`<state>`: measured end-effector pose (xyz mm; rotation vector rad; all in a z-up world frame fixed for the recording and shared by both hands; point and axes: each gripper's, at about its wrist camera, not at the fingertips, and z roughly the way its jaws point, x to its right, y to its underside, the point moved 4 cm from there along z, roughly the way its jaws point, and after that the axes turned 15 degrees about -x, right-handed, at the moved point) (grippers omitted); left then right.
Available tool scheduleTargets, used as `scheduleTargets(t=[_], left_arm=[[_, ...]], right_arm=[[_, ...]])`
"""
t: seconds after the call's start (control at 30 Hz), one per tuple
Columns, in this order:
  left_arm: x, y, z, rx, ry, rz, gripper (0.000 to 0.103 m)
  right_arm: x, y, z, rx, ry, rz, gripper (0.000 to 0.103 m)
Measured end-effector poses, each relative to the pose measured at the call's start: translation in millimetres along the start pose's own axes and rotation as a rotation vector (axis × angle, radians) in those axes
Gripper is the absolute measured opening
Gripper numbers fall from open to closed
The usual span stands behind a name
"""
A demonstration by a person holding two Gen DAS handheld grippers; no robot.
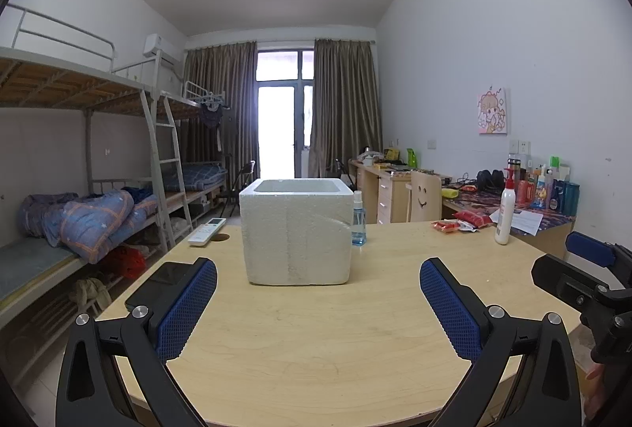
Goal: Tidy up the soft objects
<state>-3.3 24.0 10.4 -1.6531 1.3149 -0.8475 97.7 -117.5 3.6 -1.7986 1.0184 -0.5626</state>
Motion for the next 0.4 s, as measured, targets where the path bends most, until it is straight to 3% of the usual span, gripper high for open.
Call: scheduleTargets(t=[0.4], left_arm=[[0.2, -1.7, -0.2, 0.008, -0.003, 0.003, 0.103]], right_arm=[[2.5, 0.2, 0.9, -0.003, -0.001, 0.005, 0.103]])
